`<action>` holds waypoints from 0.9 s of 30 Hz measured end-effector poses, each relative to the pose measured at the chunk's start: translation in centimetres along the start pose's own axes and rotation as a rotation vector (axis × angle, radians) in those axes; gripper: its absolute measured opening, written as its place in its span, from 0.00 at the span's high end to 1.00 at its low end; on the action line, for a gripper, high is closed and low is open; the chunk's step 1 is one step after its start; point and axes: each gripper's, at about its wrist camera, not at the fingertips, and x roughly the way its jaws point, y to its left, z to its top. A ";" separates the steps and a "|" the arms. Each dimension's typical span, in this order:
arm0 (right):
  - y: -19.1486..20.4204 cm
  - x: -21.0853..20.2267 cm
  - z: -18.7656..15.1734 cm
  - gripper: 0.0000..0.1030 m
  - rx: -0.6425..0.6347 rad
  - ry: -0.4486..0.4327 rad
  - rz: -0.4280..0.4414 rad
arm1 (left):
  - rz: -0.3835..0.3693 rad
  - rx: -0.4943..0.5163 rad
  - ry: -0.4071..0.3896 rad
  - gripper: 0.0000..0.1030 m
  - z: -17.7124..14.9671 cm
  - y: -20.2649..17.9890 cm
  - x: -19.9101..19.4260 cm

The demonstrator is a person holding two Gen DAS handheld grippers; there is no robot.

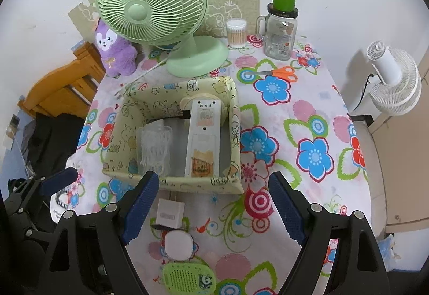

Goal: Organize rigid objects
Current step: 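Withdraw both open grippers up and away from the green box, then move the left gripper to the small black item while the right gripper approaches the white MINGYI charger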

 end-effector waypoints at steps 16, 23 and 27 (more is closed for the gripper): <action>-1.0 -2.7 -2.7 0.16 -0.040 -0.026 0.012 | 0.029 -0.024 -0.030 0.00 -2.7 -1.9 -2.2; -1.3 -3.7 -3.7 0.16 -0.077 -0.043 0.005 | 0.051 -0.054 -0.045 0.00 -4.1 -2.5 -2.9; -1.6 -4.1 -4.4 0.16 -0.092 -0.036 0.031 | 0.055 -0.064 -0.056 0.00 -4.8 -2.8 -3.4</action>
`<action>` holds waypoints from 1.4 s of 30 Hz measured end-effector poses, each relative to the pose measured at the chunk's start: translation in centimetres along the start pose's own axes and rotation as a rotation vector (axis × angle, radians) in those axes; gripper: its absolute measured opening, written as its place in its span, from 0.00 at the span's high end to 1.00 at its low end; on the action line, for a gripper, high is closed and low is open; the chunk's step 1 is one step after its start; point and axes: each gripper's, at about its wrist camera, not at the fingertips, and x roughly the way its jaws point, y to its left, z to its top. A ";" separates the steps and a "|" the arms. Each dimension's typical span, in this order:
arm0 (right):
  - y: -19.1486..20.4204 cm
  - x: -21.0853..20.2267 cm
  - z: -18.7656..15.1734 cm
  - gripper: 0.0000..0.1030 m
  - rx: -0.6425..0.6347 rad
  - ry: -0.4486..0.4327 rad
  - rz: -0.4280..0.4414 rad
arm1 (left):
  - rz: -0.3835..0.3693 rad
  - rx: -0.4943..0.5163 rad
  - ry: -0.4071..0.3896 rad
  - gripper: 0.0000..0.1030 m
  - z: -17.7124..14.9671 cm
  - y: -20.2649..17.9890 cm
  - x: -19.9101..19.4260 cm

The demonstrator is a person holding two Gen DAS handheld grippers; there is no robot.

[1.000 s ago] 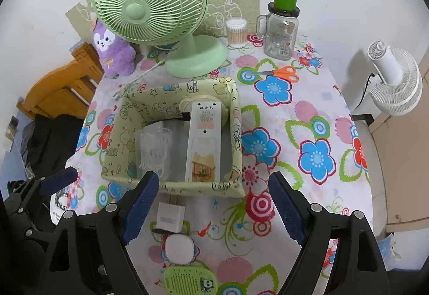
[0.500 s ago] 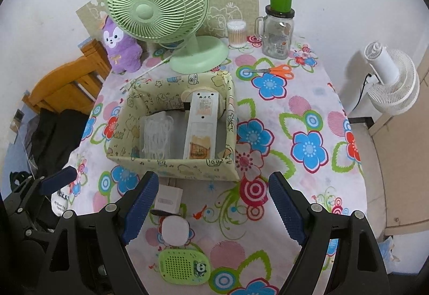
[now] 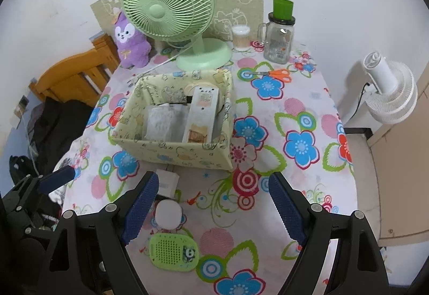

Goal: Organize rigid objects
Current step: 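Move the left gripper to the small black item while the right gripper approaches the white MINGYI charger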

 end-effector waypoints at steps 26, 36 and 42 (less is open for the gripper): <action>0.9 1.2 -5.0 0.16 0.023 -0.078 0.085 | -0.001 0.016 0.028 0.01 -5.7 2.3 2.3; 1.7 3.1 -6.9 0.16 0.002 -0.068 0.048 | -0.002 0.023 0.046 0.01 -6.5 3.5 4.7; 2.0 4.0 -7.3 0.16 0.001 -0.069 0.005 | 0.012 0.020 0.064 0.03 -5.6 4.1 6.5</action>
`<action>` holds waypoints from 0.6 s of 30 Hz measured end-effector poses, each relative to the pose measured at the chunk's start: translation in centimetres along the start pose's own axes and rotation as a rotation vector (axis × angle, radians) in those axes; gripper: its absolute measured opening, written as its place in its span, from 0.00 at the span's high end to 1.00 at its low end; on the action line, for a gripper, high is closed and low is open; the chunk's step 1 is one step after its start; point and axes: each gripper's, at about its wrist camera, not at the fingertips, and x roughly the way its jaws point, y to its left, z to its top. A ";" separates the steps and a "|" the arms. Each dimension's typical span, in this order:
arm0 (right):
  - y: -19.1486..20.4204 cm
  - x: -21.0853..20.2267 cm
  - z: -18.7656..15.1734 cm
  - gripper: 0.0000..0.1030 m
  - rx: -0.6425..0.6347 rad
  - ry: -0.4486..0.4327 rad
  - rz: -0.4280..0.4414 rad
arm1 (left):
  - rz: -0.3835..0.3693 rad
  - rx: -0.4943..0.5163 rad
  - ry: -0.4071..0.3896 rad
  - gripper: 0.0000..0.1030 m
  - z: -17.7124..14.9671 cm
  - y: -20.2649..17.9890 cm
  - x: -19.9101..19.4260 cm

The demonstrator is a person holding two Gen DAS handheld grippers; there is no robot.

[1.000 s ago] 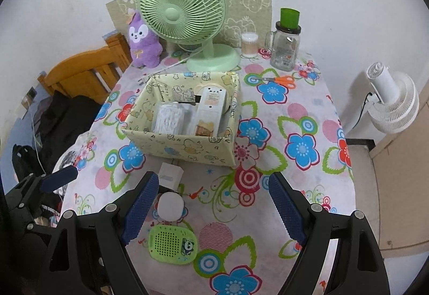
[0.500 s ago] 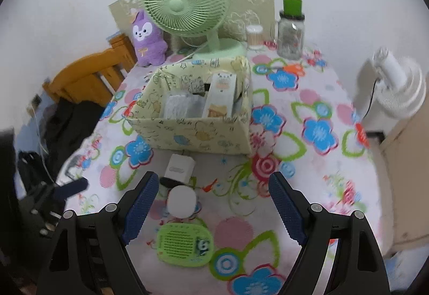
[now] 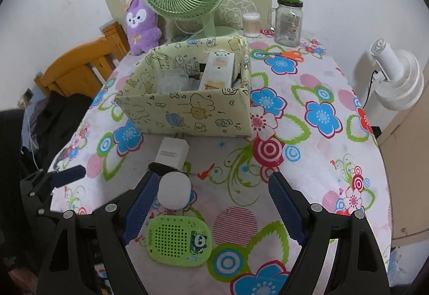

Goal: Organize rigid objects
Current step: 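Move the left gripper to the small black item while the right gripper approaches the white MINGYI charger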

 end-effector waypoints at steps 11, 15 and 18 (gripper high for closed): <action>-0.5 2.7 0.4 0.16 0.049 0.027 -0.049 | -0.006 0.046 0.035 0.11 1.5 -0.3 3.5; -0.8 3.8 0.4 0.16 0.075 0.045 -0.056 | -0.005 0.056 0.052 0.15 1.9 -0.4 4.8; -1.0 4.5 0.5 0.16 0.099 0.055 -0.061 | -0.014 0.051 0.061 0.19 2.2 -0.3 5.7</action>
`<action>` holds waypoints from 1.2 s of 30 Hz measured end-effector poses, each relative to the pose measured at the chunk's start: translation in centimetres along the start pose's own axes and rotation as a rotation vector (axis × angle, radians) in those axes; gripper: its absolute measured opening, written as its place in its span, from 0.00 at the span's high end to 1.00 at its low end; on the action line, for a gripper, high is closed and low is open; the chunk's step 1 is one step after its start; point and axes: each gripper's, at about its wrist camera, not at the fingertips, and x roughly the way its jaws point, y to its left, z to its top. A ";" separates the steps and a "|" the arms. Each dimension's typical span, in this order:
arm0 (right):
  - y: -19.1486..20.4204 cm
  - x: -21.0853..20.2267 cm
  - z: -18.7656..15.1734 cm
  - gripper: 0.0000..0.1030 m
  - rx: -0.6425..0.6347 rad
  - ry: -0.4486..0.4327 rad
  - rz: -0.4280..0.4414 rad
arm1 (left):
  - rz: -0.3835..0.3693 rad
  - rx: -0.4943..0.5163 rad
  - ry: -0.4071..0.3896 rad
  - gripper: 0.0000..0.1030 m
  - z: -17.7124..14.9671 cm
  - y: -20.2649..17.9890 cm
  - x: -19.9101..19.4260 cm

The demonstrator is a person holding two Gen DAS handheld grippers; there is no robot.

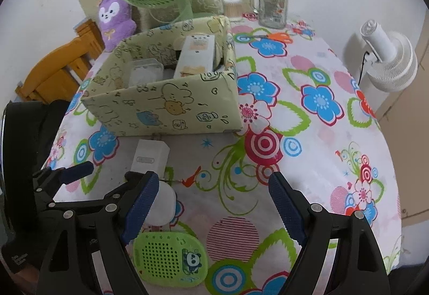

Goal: Organize rigid objects
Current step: 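Move the left gripper to the small black item while the right gripper approaches the white MINGYI charger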

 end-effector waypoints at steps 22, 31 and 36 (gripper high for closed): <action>2.4 3.7 1.0 0.16 -0.025 0.069 0.027 | -0.039 -0.037 0.063 0.51 -0.3 2.9 1.3; 3.8 4.5 1.5 0.16 -0.046 0.082 0.045 | -0.074 0.001 0.048 0.35 -1.1 2.6 0.4; 3.9 4.6 1.6 0.16 -0.048 0.087 0.043 | -0.084 0.041 0.066 0.36 -1.1 1.5 0.7</action>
